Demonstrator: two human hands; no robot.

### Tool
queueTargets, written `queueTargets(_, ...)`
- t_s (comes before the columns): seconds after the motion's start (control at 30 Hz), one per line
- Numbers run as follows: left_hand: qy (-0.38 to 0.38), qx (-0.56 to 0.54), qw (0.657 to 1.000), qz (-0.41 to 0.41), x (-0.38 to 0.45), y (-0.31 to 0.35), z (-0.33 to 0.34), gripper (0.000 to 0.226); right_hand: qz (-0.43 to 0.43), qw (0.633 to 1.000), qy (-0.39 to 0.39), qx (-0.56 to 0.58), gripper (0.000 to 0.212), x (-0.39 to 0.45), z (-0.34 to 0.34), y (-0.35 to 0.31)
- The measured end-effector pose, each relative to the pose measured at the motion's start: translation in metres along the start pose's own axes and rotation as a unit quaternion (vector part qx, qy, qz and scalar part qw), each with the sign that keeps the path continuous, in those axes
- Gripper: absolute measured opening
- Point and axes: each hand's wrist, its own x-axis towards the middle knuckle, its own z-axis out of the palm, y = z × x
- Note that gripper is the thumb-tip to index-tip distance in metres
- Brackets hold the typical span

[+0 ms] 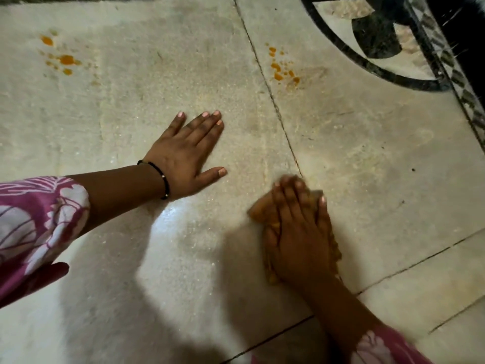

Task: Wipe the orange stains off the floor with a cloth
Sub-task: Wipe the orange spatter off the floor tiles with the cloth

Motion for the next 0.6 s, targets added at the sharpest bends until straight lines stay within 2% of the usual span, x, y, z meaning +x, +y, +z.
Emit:
queueTargets(0.13,0.0,-0.001,1.0,0.001,0.002,0.0,-0.001,0.088,0.05,0.998,0.037,-0.028,0.072,0.107,-0.013,0.002)
queueTargets(0.2,-0.001,-0.001,1.0,0.002,0.001,0.0,-0.001,0.088,0.053,0.997,0.028,-0.041,0.069,0.165,-0.02,-0.002)
queueTargets(0.27,-0.005,0.002,1.0,0.002,0.0,-0.001,0.0,0.088,0.051,0.997,0.041,-0.043,0.069,0.182,-0.021,-0.01)
queueTargets(0.37,-0.005,0.001,1.0,0.001,0.0,0.001,0.0,0.088,0.044,0.995,0.093,-0.005,0.072,0.109,-0.01,-0.024)
queueTargets(0.5,-0.005,-0.004,1.0,0.001,0.0,-0.001,0.0,0.087,0.035,0.998,0.059,0.01,0.068,-0.031,0.012,-0.047)
queueTargets(0.6,0.002,-0.006,1.0,0.003,0.0,0.0,0.0,0.086,0.011,0.999,0.045,-0.004,0.07,-0.013,0.012,-0.044)
